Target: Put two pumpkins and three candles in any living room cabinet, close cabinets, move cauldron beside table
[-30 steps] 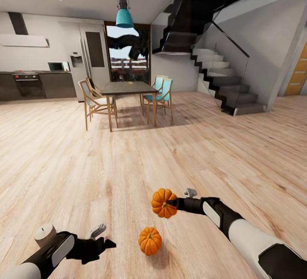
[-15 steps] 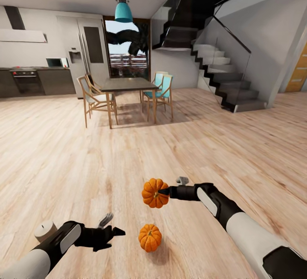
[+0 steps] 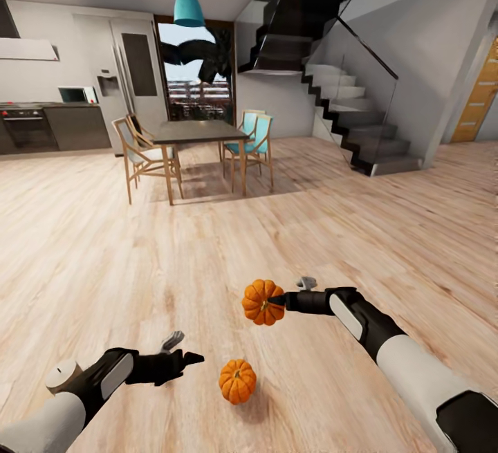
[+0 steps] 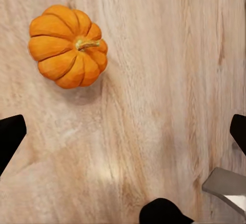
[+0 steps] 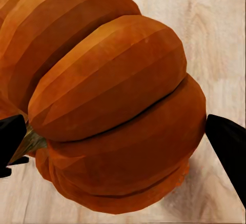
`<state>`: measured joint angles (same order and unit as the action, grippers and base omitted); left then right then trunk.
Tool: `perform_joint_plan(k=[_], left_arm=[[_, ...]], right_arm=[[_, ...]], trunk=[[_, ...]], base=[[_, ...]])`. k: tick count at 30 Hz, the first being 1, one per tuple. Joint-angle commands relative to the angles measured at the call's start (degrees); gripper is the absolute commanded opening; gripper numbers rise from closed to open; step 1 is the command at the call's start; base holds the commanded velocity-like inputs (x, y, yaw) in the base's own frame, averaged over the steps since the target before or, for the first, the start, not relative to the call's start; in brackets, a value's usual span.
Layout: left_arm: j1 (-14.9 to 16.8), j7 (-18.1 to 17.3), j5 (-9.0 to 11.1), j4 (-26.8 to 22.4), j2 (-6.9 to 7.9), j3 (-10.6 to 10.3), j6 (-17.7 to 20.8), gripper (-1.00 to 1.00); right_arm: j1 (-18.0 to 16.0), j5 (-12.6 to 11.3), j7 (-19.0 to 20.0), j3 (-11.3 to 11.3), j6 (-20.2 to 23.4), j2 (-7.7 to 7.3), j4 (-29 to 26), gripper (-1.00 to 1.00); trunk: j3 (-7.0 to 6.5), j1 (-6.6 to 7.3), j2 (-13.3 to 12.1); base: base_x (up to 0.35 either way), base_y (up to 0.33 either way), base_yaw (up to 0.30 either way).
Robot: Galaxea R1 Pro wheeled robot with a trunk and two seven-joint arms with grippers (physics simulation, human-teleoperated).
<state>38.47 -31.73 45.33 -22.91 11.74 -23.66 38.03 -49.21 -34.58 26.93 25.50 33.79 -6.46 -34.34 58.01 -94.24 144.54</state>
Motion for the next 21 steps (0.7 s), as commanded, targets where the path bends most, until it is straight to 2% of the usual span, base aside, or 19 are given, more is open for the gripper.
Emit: perform_joint_plan(k=[1, 2, 4, 9, 12, 19, 21], left_arm=[[0.21, -0.02, -0.94, -0.03, -0.08, -0.24, 0.2, 1.0], [0.32, -0.05, -3.11, 0.03, -0.89, -0.25, 0.09, 1.0], [0.36, -0.1, -4.37, 0.1, -1.79, -0.25, 0.0, 1.0], [0.42, -0.65, -5.31, 0.06, -2.43, -0.25, 0.37, 1.0], [1.14, -2.57, -5.65, 0.06, -2.44, -0.26, 1.96, 1.0], [1.66, -4.91, -8.82, 0.14, -2.42, -0.26, 3.83, 1.0], [1.69, -6.82, -9.36, 0.14, -2.42, -0.27, 3.84, 1.0]], right_arm=[[-0.13, -0.66, -0.28, 0.32, 0.31, -0.54, -0.28, -1.0], [-0.21, -0.66, -0.29, 0.34, 0.31, -1.44, -0.88, -1.0], [-0.21, -0.66, -0.29, 0.34, 0.31, -1.81, -1.13, -1.0], [-0.25, -0.59, -0.3, 0.53, 0.31, -1.98, -1.33, -1.0], [-0.23, -0.58, -0.3, 0.66, 0.31, -1.98, -1.34, -1.0], [-0.22, -0.56, -0.3, 0.84, 0.31, -1.98, -1.34, -1.0], [-0.26, -0.54, -0.3, 0.86, 0.31, -1.98, -1.34, -1.0]], trunk=[[0.16, 0.01, 0.03], [0.25, 0.01, 0.03], [0.43, 0.01, 0.03], [0.9, 0.01, 0.03], [1.17, 0.01, 0.03], [1.82, 0.01, 0.03], [2.01, 0.01, 0.03]], base=[[0.0, 0.0, -0.123], [0.0, 0.0, -0.124], [0.0, 0.0, -0.124], [0.169, 0.117, -0.124], [0.288, 0.181, -0.118], [0.295, 0.169, -0.102], [0.13, 0.06, -0.079]])
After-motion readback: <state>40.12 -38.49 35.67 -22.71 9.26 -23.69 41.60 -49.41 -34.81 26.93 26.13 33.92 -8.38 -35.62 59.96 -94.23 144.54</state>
